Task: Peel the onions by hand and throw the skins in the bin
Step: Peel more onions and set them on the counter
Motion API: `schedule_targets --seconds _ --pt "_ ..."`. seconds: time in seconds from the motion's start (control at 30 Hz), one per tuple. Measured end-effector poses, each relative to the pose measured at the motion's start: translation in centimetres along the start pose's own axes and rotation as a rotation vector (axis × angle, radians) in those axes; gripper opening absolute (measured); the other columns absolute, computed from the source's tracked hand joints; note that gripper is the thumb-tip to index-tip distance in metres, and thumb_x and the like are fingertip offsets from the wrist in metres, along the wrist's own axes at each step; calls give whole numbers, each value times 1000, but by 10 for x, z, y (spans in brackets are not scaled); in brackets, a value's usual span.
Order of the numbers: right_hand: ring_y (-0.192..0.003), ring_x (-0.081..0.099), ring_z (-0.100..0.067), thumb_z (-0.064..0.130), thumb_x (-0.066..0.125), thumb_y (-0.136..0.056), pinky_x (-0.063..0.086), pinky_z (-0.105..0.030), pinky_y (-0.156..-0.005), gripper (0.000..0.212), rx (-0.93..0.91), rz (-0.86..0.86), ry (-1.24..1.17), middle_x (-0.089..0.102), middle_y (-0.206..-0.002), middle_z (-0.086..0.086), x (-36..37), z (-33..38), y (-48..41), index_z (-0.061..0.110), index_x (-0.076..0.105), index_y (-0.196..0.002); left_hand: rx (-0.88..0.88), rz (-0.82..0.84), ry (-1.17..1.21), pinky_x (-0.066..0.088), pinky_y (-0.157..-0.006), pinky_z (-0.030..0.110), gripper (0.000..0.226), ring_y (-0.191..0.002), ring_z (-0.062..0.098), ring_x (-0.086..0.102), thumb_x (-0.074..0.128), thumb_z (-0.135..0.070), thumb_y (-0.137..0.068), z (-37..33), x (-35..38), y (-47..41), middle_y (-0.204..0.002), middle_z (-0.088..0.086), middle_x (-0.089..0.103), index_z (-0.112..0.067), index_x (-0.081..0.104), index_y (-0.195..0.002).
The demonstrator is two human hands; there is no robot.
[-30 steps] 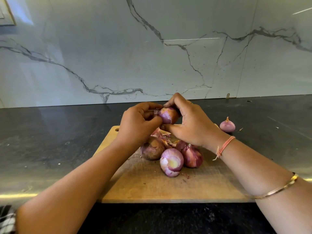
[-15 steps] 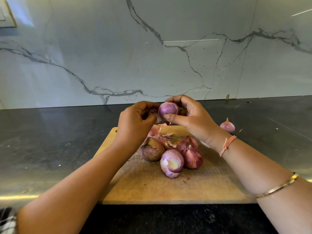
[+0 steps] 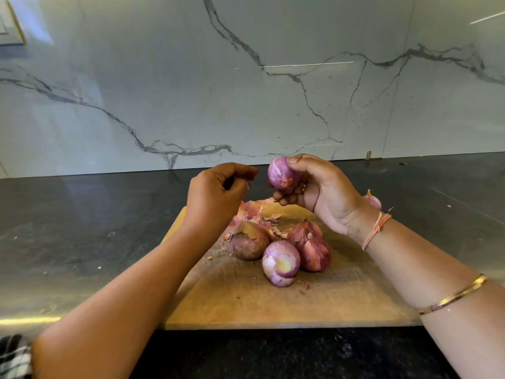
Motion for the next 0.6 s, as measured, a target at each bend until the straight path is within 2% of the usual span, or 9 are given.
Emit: schedule_targets --seconds 0.07,0.13,0.23,0.3,0.43,0.5,0.6 --pt "-56 58 -17 14 51 -93 46 -24 -49 13 9 -17 90 59 -75 -11 -3 -2 0 11 56 -82 -9 30 3 51 -57 17 29 -59 4 60 55 -3 -88 -1 3 3 -77 -14 68 -27 71 -89" --pt "-59 57 -16 17 55 -90 42 -23 -51 10 17 -26 154 60 -78 -9 -5 -4 -1 13 57 -82 -13 64 28 49 -62 12 25 -68 -2 63 56 -9 -88 -4 8 6 -82 -16 69 -27 72 -93" --pt "-63 59 -16 20 60 -86 45 -24 -54 9 21 -28 153 63 -78 -7 -5 -6 -1 11 59 -88 13 92 103 49 -70 9 22 -77 -8 64 61 -17 -87 -11 10 10 -79 -23 69 -38 68 -86" --pt "-68 60 -18 21 64 -82 48 -24 -56 16 13 -23 142 63 -82 -9 -4 -6 -1 9 58 -92 14 111 114 51 -73 12 17 -80 -7 65 65 -22 -86 -12 11 10 -80 -23 70 -39 68 -86" --pt "-80 60 -22 28 70 -63 49 -27 -63 37 -1 -19 205 59 -95 -14 -2 -6 -1 11 57 -92 -13 105 73 56 -74 20 15 -78 0 67 66 -19 -84 -7 11 10 -82 -16 71 -32 70 -91" --pt "-80 59 -21 27 71 -64 48 -28 -65 34 -2 -12 208 59 -95 -15 -2 -6 -1 12 56 -90 -21 90 47 57 -72 26 15 -75 4 67 66 -20 -83 -5 10 9 -79 -13 72 -34 70 -88" --pt "-79 57 -22 16 71 -75 47 -28 -65 22 -11 1 248 59 -93 -15 -1 -7 -1 12 54 -90 -5 62 -26 56 -66 28 12 -70 8 66 67 -22 -83 -5 9 9 -73 -11 71 -27 75 -89"
Point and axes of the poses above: each hand's wrist, its own y-axis away from the middle knuckle, its own x-axis out of the palm, z = x × y, the point moved 8 cm from there along -y, towards the middle knuckle
